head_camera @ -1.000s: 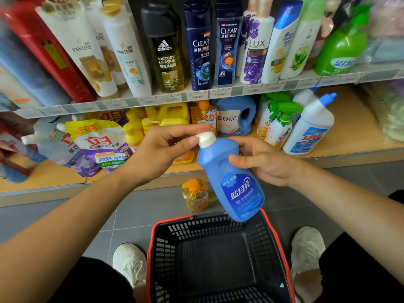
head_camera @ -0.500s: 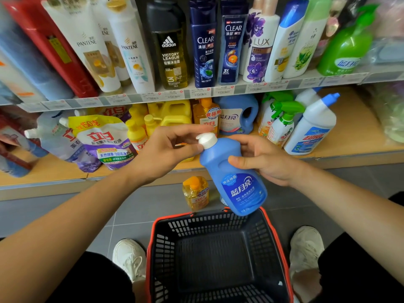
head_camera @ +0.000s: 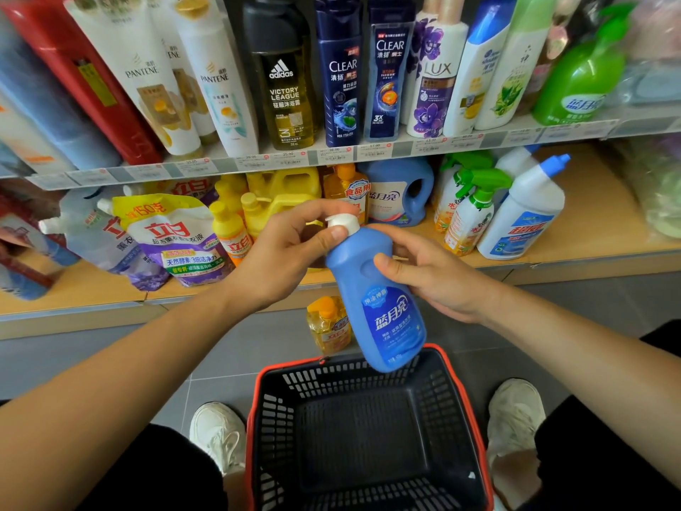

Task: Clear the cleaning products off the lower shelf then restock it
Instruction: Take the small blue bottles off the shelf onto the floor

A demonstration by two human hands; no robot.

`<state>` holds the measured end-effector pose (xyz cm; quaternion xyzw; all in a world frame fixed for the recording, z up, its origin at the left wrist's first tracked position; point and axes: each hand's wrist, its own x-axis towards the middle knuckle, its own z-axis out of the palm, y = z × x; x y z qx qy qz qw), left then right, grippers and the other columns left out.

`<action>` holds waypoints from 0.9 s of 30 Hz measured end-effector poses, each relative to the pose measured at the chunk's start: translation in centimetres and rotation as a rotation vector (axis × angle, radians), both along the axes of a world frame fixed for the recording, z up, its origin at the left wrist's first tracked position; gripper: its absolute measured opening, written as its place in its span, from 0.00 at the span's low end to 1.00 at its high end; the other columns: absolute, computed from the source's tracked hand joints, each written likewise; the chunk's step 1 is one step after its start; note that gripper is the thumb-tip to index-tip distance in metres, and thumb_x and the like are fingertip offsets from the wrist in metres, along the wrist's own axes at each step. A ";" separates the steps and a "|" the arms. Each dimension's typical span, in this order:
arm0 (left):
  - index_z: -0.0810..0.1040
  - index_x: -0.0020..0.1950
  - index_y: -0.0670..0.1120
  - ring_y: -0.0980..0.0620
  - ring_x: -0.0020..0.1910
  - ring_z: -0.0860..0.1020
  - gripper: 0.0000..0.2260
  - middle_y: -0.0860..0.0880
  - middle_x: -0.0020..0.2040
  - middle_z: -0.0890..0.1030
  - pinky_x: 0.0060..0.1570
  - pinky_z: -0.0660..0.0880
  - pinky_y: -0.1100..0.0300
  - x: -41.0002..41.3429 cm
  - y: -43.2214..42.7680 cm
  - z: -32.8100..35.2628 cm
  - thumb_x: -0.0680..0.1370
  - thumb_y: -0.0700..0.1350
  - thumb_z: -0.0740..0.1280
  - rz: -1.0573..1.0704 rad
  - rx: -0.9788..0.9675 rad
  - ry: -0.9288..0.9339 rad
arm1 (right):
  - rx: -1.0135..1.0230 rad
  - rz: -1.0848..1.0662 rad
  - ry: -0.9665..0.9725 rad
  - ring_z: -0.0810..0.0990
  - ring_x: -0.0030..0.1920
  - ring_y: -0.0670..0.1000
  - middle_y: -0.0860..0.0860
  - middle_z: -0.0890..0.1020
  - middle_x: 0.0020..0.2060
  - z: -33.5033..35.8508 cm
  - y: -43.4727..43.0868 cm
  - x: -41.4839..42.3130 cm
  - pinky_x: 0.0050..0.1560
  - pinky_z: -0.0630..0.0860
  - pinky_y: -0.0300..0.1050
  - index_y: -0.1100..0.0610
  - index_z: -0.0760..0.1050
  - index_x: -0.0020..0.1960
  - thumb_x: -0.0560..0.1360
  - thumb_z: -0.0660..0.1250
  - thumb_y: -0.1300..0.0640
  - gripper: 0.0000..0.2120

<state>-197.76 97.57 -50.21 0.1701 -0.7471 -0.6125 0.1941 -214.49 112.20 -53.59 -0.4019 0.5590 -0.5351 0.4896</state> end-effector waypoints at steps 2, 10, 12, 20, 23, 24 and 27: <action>0.78 0.64 0.42 0.54 0.50 0.83 0.11 0.46 0.55 0.82 0.44 0.82 0.58 -0.1 0.1 0.1 0.82 0.40 0.65 0.045 -0.009 0.002 | -0.008 -0.013 0.066 0.78 0.66 0.54 0.49 0.78 0.68 0.1 0.0 0.5 0.65 0.77 0.56 0.47 0.67 0.75 0.75 0.72 0.51 0.30; 0.81 0.63 0.45 0.49 0.51 0.83 0.11 0.40 0.57 0.80 0.41 0.82 0.61 -0.3 0.4 -0.5 0.82 0.42 0.66 0.074 -0.067 -0.029 | -0.016 -0.109 0.187 0.83 0.58 0.49 0.48 0.84 0.58 -0.8 0.0 1.5 0.58 0.81 0.51 0.44 0.70 0.70 0.66 0.81 0.55 0.36; 0.80 0.65 0.43 0.52 0.50 0.82 0.12 0.42 0.56 0.79 0.41 0.82 0.59 0.0 -0.2 -0.4 0.83 0.41 0.63 0.029 -0.083 -0.033 | 0.037 -0.077 0.069 0.85 0.56 0.53 0.52 0.86 0.55 -0.7 0.1 1.1 0.57 0.81 0.51 0.48 0.68 0.71 0.66 0.79 0.56 0.37; 0.82 0.57 0.45 0.53 0.48 0.82 0.11 0.41 0.52 0.84 0.38 0.82 0.59 0.1 -0.2 0.1 0.79 0.47 0.65 -0.002 -0.042 0.009 | 0.056 0.007 -0.124 0.84 0.57 0.55 0.56 0.85 0.55 -0.9 0.4 1.4 0.57 0.80 0.50 0.49 0.72 0.68 0.69 0.75 0.59 0.29; 0.81 0.60 0.46 0.51 0.49 0.82 0.12 0.38 0.54 0.83 0.38 0.82 0.59 0.1 -0.3 0.0 0.79 0.46 0.66 0.002 -0.074 0.011 | 0.055 0.020 -0.140 0.82 0.60 0.57 0.57 0.84 0.58 -0.7 0.5 1.3 0.60 0.79 0.54 0.50 0.72 0.70 0.70 0.74 0.59 0.29; 0.80 0.63 0.46 0.52 0.50 0.82 0.12 0.40 0.55 0.84 0.39 0.82 0.60 0.2 -0.3 0.0 0.80 0.44 0.65 -0.002 -0.078 0.011 | 0.055 0.019 -0.151 0.82 0.60 0.58 0.58 0.83 0.59 -0.7 0.5 1.3 0.61 0.79 0.55 0.50 0.72 0.70 0.70 0.73 0.59 0.29; 0.75 0.70 0.43 0.52 0.54 0.82 0.17 0.43 0.58 0.83 0.44 0.82 0.59 0.3 -0.3 -0.2 0.82 0.37 0.64 -0.017 -0.095 0.012 | 0.053 0.002 -0.177 0.82 0.61 0.58 0.58 0.83 0.60 -0.7 0.4 1.3 0.60 0.78 0.56 0.51 0.71 0.72 0.71 0.73 0.59 0.30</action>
